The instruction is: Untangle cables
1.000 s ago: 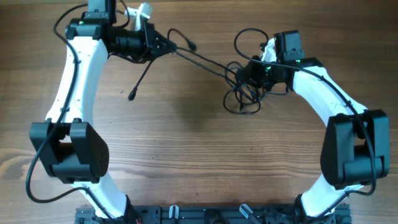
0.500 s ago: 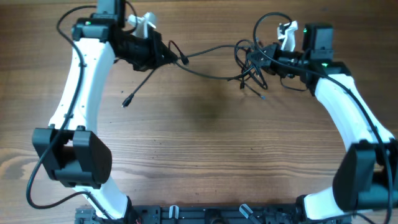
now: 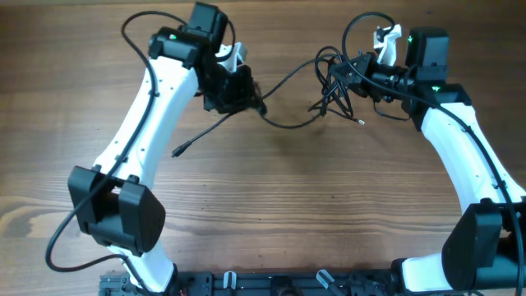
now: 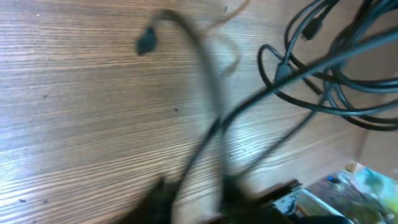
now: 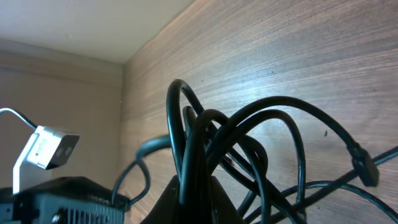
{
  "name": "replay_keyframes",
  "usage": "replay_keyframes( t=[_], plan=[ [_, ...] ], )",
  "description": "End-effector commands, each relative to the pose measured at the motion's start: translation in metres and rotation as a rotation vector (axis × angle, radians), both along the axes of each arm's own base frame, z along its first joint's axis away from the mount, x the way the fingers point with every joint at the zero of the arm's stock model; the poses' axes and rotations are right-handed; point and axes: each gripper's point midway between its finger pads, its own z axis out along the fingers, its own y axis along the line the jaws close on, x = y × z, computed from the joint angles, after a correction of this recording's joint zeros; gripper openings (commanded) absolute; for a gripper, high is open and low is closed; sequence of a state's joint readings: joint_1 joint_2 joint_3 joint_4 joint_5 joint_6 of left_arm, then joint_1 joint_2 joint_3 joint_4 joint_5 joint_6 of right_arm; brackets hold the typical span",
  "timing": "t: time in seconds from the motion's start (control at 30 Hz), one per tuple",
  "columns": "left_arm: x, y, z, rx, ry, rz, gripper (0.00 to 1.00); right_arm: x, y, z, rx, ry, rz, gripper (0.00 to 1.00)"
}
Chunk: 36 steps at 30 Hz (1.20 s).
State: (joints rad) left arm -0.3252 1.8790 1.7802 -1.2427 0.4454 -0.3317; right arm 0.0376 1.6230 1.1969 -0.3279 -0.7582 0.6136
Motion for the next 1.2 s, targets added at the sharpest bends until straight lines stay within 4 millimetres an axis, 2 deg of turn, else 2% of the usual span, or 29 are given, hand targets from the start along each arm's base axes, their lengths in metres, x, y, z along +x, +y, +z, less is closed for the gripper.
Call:
replay_keyframes(
  t=[0.0,0.03,0.1,0.3,0.47,0.63,0.77,0.83,0.9,0.97,1.03,1.1,1.17],
  plan=[
    [0.003,0.006,0.012,0.076,-0.061,0.044,0.91,-0.005,-0.001,0.007,0.005,0.0,-0.011,0.04],
    [0.004,0.006,0.012,0.076,-0.064,0.045,0.96,-0.006,-0.002,0.005,-0.001,0.01,-0.015,0.04],
    [0.012,0.013,0.013,0.07,-0.076,0.072,1.0,-0.008,-0.002,-0.003,-0.047,0.026,-0.022,0.04],
    [0.037,0.046,0.017,0.043,-0.081,0.238,0.97,-0.017,-0.004,-0.031,-0.199,0.104,-0.081,0.04],
    [0.053,0.075,0.017,0.061,-0.11,0.309,0.88,-0.019,0.002,-0.039,-0.298,0.092,-0.095,0.04],
    [0.06,0.103,0.016,0.085,-0.115,0.373,0.76,-0.018,0.0,-0.041,-0.322,0.09,-0.109,0.04],
    [0.062,0.114,0.016,0.086,-0.114,0.398,0.58,-0.019,0.0,-0.042,-0.328,0.091,-0.105,0.04],
    [0.062,0.111,0.017,0.082,-0.113,0.393,0.55,-0.021,0.003,-0.043,-0.332,0.093,-0.094,0.05],
    [0.062,0.108,0.017,0.081,-0.116,0.385,0.55,-0.024,0.009,-0.044,-0.349,0.082,-0.061,0.11],
    [0.063,0.103,0.018,0.077,-0.124,0.374,0.55,-0.028,0.015,-0.046,-0.366,0.073,-0.03,0.34],
    [0.064,0.096,0.019,0.06,-0.133,0.359,0.55,-0.031,0.018,-0.046,-0.375,0.073,-0.019,0.5],
    [0.064,0.085,0.022,0.027,-0.139,0.335,0.55,-0.032,0.018,-0.045,-0.377,0.073,-0.015,0.62],
    [0.065,0.074,0.025,0.007,-0.15,0.312,0.55,-0.033,0.019,-0.042,-0.365,0.066,-0.003,0.79]
  ],
)
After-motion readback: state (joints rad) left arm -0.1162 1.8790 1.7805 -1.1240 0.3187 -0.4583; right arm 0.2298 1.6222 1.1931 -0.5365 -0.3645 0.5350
